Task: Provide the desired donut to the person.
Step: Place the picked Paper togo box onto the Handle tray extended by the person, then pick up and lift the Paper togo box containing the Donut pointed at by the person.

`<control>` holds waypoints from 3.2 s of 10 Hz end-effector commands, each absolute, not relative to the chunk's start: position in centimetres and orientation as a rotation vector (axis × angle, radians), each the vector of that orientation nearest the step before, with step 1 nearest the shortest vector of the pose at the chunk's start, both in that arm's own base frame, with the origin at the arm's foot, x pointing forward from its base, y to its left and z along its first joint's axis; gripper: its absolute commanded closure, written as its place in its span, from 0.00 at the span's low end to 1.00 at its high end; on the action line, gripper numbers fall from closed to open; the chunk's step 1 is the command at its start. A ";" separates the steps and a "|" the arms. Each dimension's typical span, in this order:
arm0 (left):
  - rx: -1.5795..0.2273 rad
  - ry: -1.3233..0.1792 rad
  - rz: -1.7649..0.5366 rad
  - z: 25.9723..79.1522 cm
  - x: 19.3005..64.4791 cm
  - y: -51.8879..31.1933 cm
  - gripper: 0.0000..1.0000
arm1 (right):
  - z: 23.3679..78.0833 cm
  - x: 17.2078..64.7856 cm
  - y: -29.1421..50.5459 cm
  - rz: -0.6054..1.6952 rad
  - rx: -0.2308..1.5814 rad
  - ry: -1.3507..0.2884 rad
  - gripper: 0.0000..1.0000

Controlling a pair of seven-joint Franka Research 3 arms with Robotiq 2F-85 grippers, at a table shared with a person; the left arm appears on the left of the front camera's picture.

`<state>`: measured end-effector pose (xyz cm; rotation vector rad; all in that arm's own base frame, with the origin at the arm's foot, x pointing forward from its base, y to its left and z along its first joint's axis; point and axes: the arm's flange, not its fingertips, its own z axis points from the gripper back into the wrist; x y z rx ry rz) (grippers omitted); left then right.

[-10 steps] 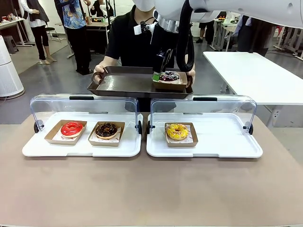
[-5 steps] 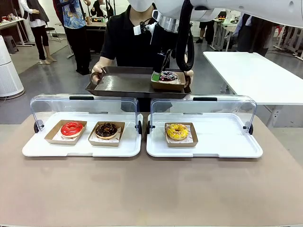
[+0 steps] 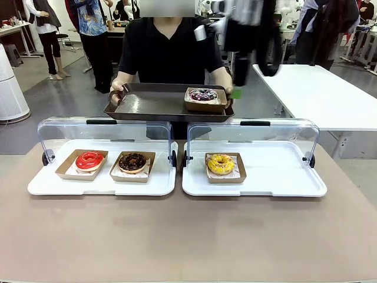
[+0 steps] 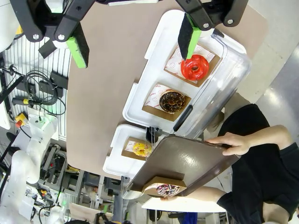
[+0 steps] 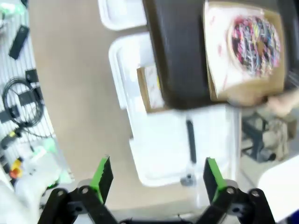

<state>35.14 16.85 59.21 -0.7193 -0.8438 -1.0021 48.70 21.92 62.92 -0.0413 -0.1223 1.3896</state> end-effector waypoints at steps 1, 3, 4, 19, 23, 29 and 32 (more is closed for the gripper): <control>-0.723 -0.855 -1.010 59.3 35.0 16.9 0.00 | 60.3 46.3 15.3 1.377 -0.056 -0.134 0.00; -0.723 -0.855 -1.010 59.3 35.0 16.9 0.00 | 58.5 45.0 10.2 1.334 -0.001 -0.151 0.00; -0.723 -0.855 -1.010 59.3 35.0 16.9 0.00 | 58.1 44.5 8.6 1.318 0.014 -0.171 0.00; -0.723 -0.855 -1.010 59.3 35.0 16.9 0.00 | 58.1 44.5 6.4 1.283 0.008 -0.150 0.00; -0.723 -0.855 -1.010 59.3 35.0 16.9 0.00 | 58.5 44.3 4.4 1.377 0.096 -0.258 0.00; -0.723 -0.855 -1.010 59.3 35.0 16.9 0.00 | 56.3 47.3 -13.4 1.283 0.841 -0.740 0.00; -0.723 -0.855 -1.010 59.3 35.0 16.9 0.00 | 52.9 47.1 -17.6 1.256 0.923 -0.821 0.00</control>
